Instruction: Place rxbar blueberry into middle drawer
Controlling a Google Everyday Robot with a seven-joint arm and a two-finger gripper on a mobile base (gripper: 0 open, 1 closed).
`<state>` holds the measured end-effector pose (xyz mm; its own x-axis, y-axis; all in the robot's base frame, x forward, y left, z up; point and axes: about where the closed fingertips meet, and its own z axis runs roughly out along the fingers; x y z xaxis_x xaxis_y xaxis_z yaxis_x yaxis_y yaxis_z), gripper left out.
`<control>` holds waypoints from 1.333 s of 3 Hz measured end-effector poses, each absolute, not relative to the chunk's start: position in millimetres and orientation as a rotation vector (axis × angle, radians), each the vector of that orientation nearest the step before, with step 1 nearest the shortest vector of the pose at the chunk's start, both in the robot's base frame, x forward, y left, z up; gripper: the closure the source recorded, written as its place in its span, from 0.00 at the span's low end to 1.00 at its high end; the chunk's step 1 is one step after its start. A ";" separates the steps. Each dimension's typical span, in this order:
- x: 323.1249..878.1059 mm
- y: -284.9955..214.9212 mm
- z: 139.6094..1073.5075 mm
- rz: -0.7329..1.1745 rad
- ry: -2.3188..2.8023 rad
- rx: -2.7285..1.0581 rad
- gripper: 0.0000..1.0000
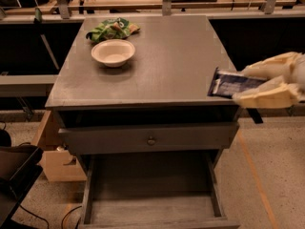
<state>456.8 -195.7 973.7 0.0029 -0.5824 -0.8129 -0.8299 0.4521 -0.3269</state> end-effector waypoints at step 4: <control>399.3 -79.3 649.3 0.557 1.829 -1.373 1.00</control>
Offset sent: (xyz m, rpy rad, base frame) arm -0.0822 0.1207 -0.3158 -0.0397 0.2426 0.1345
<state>399.3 -79.3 649.3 -0.1255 -0.6053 -0.7860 -0.9406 0.3246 -0.0998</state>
